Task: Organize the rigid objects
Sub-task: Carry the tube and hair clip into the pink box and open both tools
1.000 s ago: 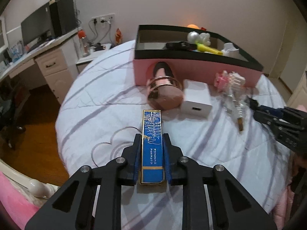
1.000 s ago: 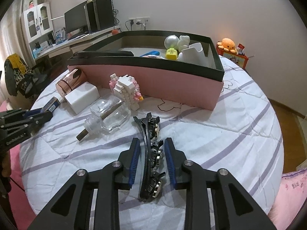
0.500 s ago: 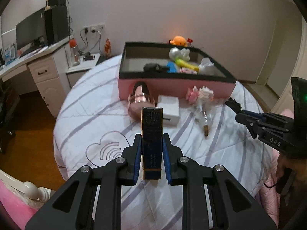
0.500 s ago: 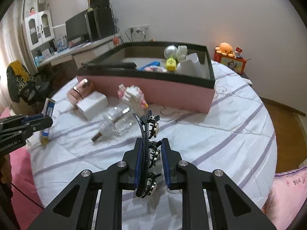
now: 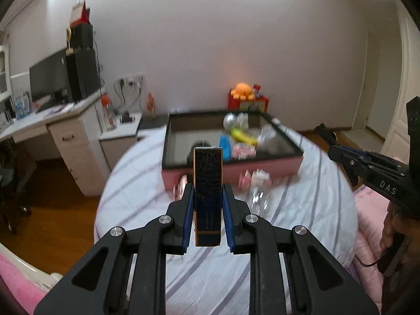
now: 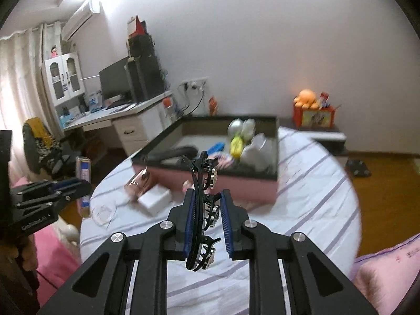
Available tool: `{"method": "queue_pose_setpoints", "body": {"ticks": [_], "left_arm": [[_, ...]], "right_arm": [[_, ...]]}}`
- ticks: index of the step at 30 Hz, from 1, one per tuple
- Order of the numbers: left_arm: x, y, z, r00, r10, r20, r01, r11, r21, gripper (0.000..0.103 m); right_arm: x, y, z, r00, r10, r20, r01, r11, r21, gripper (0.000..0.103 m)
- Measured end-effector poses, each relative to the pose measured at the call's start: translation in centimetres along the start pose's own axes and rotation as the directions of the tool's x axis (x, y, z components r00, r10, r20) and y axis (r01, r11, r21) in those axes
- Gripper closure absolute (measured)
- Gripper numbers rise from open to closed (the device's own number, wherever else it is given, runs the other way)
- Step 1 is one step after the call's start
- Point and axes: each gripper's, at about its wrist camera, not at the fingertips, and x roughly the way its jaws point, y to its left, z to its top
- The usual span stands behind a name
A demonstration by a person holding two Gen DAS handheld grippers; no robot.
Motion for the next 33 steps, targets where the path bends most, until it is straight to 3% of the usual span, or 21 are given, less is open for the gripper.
{"method": "queue_pose_setpoints", "body": {"ticks": [6,15,23,33], "left_arm": [[-2.9,-1.1,3.5,0.991,0.025,0.132,-0.027,1.0,0.016,0.083],[-4.7,-1.1,7.0,0.969,0.053,0.242,-0.056,0.998,0.005,0.083],[-2.8,0.1,9.3,0.965,0.079,0.252,-0.082,0.997,0.001,0.083],[3.9,-0.3,11.0,0.984,0.051,0.169,-0.059,0.997,0.044,0.083]], "right_arm": [[-2.7,1.3,3.1,0.991,-0.008,0.134,0.013,0.999,-0.033,0.084],[-4.2,2.4,6.1,0.975,-0.008,0.224,0.025,0.997,-0.074,0.084],[-3.1,2.2,7.3,0.969,0.003,0.246,0.017,0.997,-0.078,0.084],[2.4,0.4,7.9,0.985,0.021,0.171,-0.011,0.998,-0.062,0.084]]}}
